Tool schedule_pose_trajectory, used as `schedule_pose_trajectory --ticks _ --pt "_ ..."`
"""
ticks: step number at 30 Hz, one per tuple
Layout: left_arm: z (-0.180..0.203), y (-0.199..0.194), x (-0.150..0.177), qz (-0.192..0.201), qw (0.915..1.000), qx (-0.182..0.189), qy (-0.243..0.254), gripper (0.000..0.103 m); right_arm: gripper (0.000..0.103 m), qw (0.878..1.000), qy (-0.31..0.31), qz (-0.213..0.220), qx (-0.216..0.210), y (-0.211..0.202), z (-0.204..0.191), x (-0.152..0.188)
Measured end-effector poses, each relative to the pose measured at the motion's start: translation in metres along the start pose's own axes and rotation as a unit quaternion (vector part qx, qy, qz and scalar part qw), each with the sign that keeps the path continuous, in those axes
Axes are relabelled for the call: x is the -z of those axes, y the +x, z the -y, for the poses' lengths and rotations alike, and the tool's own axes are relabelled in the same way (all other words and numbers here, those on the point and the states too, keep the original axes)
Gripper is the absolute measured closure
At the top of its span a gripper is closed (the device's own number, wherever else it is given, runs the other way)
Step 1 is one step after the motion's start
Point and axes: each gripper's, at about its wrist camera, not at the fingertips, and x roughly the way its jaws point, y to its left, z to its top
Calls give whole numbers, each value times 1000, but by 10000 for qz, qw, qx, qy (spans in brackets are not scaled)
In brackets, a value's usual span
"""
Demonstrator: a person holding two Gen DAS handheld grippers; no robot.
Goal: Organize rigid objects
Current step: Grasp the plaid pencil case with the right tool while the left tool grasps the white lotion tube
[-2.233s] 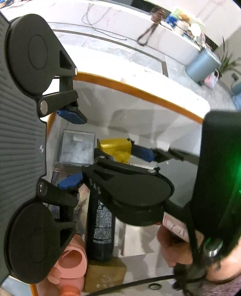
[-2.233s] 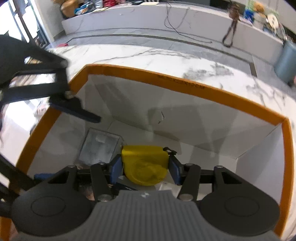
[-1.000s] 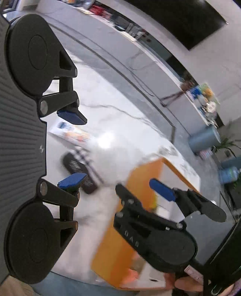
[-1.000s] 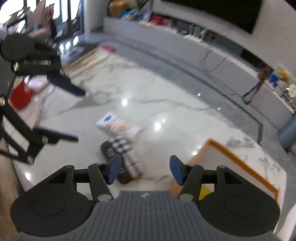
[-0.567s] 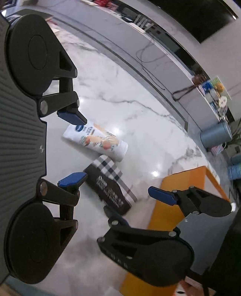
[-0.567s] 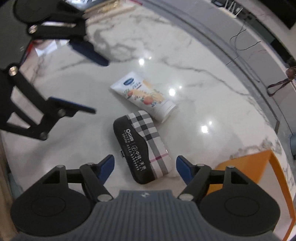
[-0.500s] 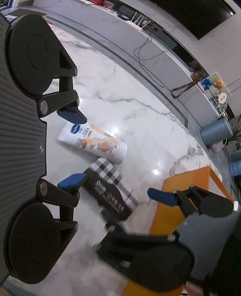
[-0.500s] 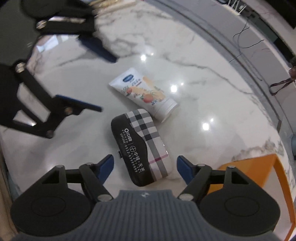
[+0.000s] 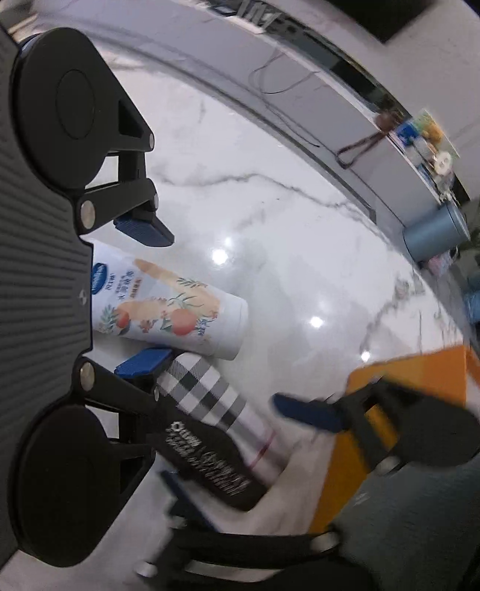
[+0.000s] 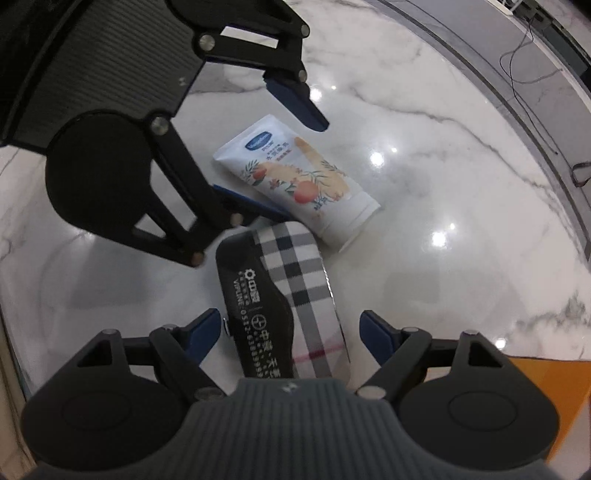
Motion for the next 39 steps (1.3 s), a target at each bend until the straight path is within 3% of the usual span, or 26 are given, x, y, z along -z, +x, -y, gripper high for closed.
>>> schedule_pose_trajectory --ticks 3,6,13,22,26,29,31,35,39 --pt "-4 -2 -1 -73 9991 205 -355 47 33 10000 89 -1 -31 1 -2 2" --pt "5 -11 3 -191 9991 120 -349 51 33 9997 223 42 18 0 -8 5" --pt "32 -50 44 -506 9944 161 -914 53 33 9952 958 153 130 -6 -39 23" --pt "78 -100 85 -1106 9846 55 -1352 53 33 9775 2040 534 13 -17 -87 59" --pt "93 -114 95 -1216 9804 49 -1550 52 33 9737 2162 719 72 -24 -116 78" --pt "97 -119 101 -1164 9756 58 -1858 43 32 9727 2147 867 129 -26 -121 93" --pt "98 -121 105 -1080 9728 138 -2046 39 31 9717 2146 986 98 -31 -125 105" --pt "97 -126 108 -697 9754 -45 -2092 34 28 9653 2312 1213 -43 -40 -123 126" --pt "90 -123 108 -653 9709 13 -2304 31 28 9635 2309 1351 -120 -42 -122 129"
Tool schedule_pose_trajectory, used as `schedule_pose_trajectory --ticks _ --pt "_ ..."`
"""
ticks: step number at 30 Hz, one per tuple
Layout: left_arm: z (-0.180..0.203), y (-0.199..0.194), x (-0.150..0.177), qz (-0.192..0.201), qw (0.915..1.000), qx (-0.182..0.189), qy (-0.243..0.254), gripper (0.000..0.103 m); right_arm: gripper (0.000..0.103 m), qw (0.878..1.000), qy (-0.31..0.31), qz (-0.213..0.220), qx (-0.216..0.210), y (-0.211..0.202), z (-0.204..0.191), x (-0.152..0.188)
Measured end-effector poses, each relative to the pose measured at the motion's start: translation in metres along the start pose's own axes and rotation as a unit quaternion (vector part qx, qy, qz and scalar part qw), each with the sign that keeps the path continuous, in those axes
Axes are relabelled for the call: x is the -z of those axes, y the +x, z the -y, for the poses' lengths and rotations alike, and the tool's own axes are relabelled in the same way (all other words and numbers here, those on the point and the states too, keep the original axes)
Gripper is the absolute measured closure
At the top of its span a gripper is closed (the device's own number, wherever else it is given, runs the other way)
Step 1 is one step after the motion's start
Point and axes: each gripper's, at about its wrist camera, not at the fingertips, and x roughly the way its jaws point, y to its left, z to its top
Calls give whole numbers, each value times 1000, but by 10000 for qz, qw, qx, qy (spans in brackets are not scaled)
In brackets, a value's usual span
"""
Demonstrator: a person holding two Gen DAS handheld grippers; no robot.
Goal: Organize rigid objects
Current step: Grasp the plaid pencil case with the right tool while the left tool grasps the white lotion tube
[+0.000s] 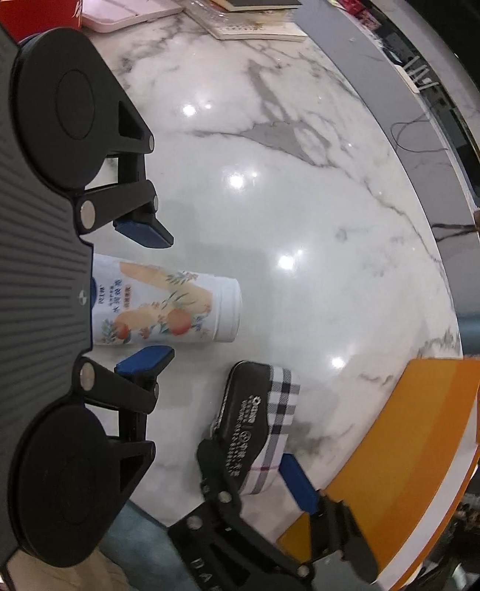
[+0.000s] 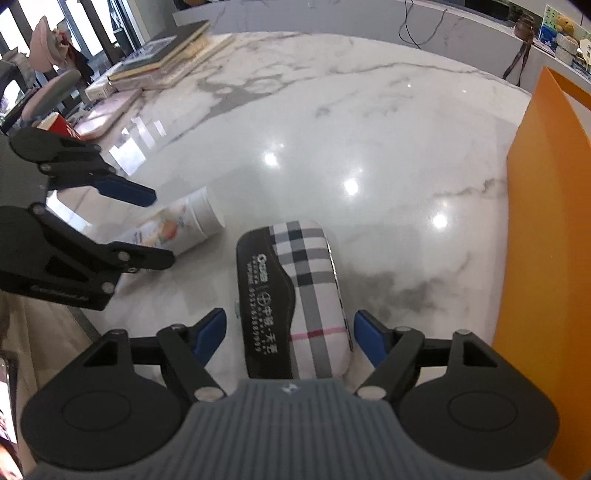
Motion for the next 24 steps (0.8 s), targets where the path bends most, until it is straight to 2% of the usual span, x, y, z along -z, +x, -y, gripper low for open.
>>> schedule_pose_trajectory --ticks 6,10,15,20,24 --pt "3 9 -2 -68 9999 17 -94 32 26 9995 -291 53 56 4 -8 -2" --pt "3 13 -3 -21 9997 57 -230 33 25 9998 -146 106 12 8 -4 -5" --pt "-2 16 -4 7 9986 178 -492 50 22 9999 -117 68 17 13 -3 -5" --pt "0 15 -3 42 9981 124 -601 51 21 9993 -355 81 106 10 -6 5" --pt "1 14 -3 26 9980 40 -630 47 21 9983 -522 143 236 13 -10 6"
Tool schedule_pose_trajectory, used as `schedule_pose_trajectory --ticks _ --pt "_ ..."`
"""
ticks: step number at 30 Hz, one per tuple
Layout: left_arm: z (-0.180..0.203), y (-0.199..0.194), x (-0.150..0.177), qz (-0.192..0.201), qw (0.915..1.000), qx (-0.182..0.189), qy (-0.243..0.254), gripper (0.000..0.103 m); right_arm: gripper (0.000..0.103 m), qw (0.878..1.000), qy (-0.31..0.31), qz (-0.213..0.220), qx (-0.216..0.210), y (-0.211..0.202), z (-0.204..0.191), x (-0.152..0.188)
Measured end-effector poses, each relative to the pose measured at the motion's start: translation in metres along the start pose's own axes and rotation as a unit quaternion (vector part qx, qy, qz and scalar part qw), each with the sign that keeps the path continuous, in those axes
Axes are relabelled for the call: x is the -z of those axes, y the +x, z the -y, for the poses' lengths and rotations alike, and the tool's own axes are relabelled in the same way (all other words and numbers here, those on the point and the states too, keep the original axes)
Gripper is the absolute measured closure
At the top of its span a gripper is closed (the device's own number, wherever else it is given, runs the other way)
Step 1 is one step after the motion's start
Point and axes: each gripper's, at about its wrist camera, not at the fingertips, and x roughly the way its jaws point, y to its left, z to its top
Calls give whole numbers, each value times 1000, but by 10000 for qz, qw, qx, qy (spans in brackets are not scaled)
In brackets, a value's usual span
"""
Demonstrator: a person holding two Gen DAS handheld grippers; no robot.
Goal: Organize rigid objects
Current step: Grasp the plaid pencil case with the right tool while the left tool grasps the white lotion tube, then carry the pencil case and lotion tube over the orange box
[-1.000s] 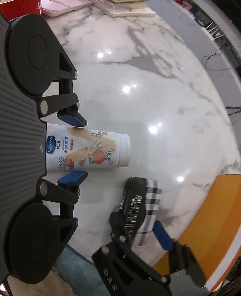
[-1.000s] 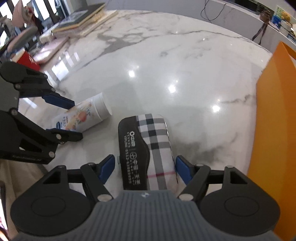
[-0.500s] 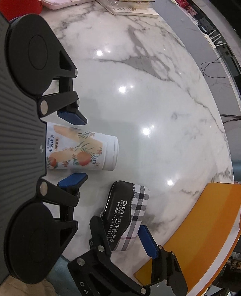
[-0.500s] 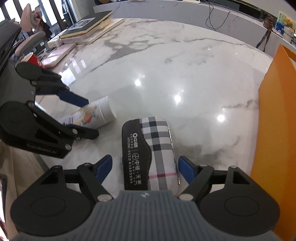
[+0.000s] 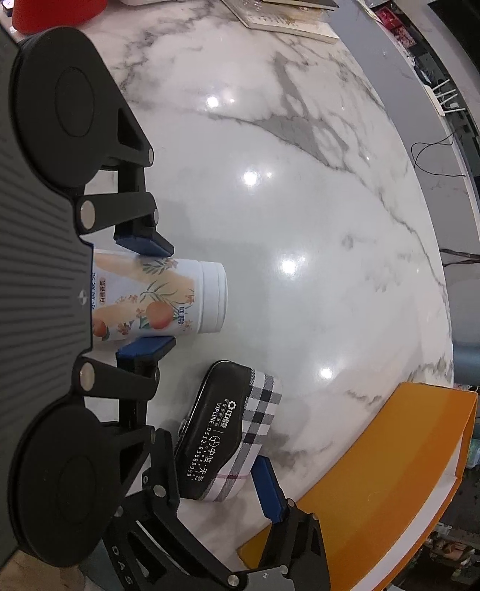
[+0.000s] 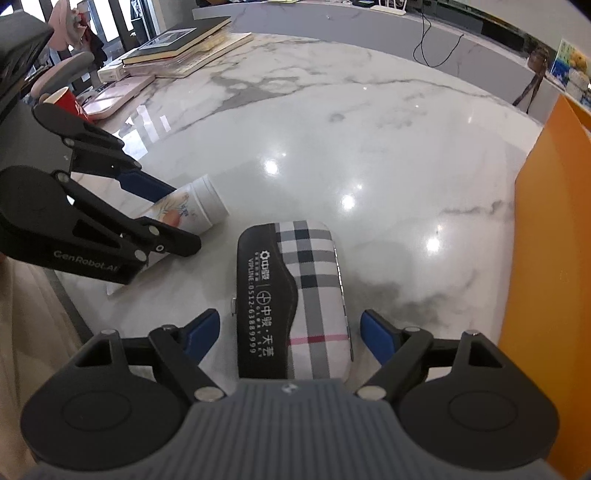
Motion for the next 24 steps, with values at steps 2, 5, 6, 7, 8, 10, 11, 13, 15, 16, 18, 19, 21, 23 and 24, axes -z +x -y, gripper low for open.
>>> schedule_pose_trajectory --ticks 2,5,6,7,8,10,11,13,15,16,18,19,21,23,24 --pt "1 -1 0 -50 10000 -43 -33 47 22 10000 -76 -3 62 1 -2 1" --pt "1 -1 0 -122 9997 -86 -180 47 29 9994 -266 25 206 1 -5 2" --pt "1 -1 0 -136 9996 -83 -249 49 31 9995 -246 39 198 0 -4 2" --pt "0 -1 0 -135 9994 -65 -299 50 36 9995 -255 51 189 0 -4 2" --pt "1 -1 0 -130 9994 -86 -314 50 37 9993 -292 77 204 -1 -5 2" --pt "3 -2 1 -91 9995 -149 -268 51 40 9994 -255 121 199 -1 -5 3" --pt "4 -2 2 -81 9995 -173 -249 51 40 9995 -230 122 184 -1 -4 3" --pt "4 -3 2 -50 9995 -169 -244 51 40 9994 -246 118 208 -2 -6 4" --pt "3 -6 1 -5 9995 -141 -282 51 40 9995 -209 129 207 -3 -6 3" --pt "4 -7 1 10 9995 -137 -288 52 40 9995 -195 153 205 -4 -6 3" --pt "5 -10 0 55 9995 -127 -267 52 41 9994 -202 215 185 -8 -6 2" --pt "5 -11 0 78 9995 -115 -269 52 41 9994 -200 230 178 -10 -6 2" --pt "5 -13 -2 132 9995 -86 -288 52 41 9994 -185 261 132 -15 -5 1" --pt "3 -16 -3 168 9993 -56 -335 52 41 9995 -119 287 76 -19 -4 -1" --pt "3 -17 -4 174 9992 -46 -357 52 41 9995 -85 309 52 -21 -3 -2"
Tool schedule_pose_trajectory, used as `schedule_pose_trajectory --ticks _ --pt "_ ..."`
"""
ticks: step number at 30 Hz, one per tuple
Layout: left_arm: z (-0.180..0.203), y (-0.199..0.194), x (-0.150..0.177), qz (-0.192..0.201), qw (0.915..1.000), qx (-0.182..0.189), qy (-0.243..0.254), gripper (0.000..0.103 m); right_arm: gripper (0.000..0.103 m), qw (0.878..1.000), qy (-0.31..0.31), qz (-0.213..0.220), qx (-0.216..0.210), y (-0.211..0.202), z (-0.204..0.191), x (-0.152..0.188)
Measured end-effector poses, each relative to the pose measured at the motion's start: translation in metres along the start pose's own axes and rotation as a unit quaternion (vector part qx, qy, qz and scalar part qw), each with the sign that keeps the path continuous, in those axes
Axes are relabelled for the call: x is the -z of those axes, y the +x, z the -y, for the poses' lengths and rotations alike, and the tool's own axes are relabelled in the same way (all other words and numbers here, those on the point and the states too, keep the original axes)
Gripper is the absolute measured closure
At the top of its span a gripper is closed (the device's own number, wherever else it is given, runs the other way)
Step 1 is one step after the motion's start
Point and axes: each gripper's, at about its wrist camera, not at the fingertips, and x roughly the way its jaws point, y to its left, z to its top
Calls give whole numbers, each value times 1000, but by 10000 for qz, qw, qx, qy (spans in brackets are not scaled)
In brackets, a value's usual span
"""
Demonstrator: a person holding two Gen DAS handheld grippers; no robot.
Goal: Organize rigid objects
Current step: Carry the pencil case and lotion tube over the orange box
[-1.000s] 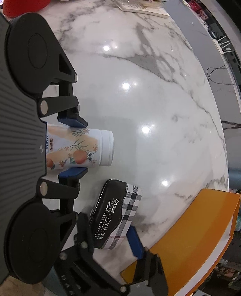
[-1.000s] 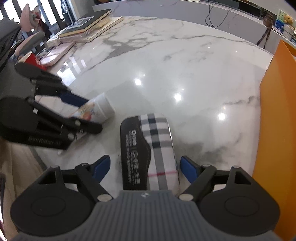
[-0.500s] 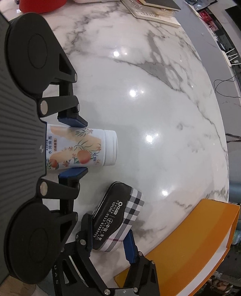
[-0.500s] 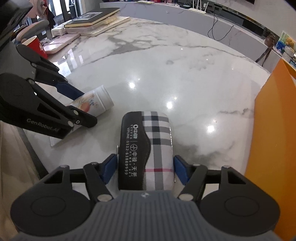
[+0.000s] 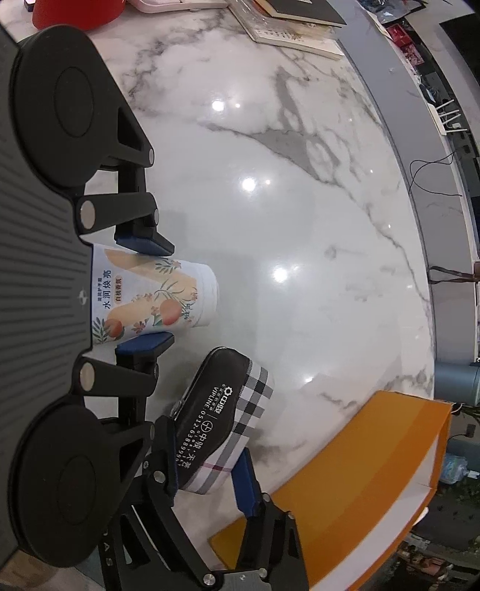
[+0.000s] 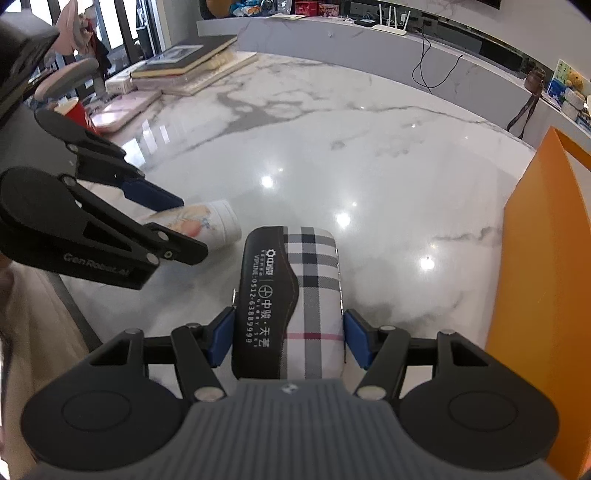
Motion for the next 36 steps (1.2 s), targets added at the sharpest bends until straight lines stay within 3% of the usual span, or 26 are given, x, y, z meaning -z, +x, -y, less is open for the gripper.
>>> schedule_pose_trajectory --ticks 8,9,10,14,17,20,22,27,31,36 --pt "-3 -15 -9 150 9997 8 -186 53 41 9999 -18 169 -31 -18 1 -9" --pt "-2 -18 -11 191 9997 18 -181 82 41 9998 17 197 -44 -23 3 -11" --pt "-1 -22 -14 230 9995 96 -172 98 41 9997 41 239 -57 -28 5 -12" --pt "8 -33 -33 233 9996 -165 -32 102 41 9991 -2 417 55 -47 13 -20" --pt "10 -33 -38 -29 9998 -145 160 98 41 9990 -18 411 178 -53 19 -22" --pt "9 -33 -32 -235 9988 -271 320 87 41 9992 60 400 37 -57 22 -12" --pt "7 -29 -23 -457 9978 -383 284 66 40 9992 163 343 -85 -54 20 -3" --pt "-9 -13 -2 -857 9909 -610 -837 46 40 9992 235 212 -251 -41 12 9" --pt "-21 -2 7 -965 9821 -431 -1560 45 40 9991 202 195 -314 -38 10 13" --pt "-20 14 4 -1114 9780 -514 -1687 47 40 9991 212 165 -322 -36 9 14"
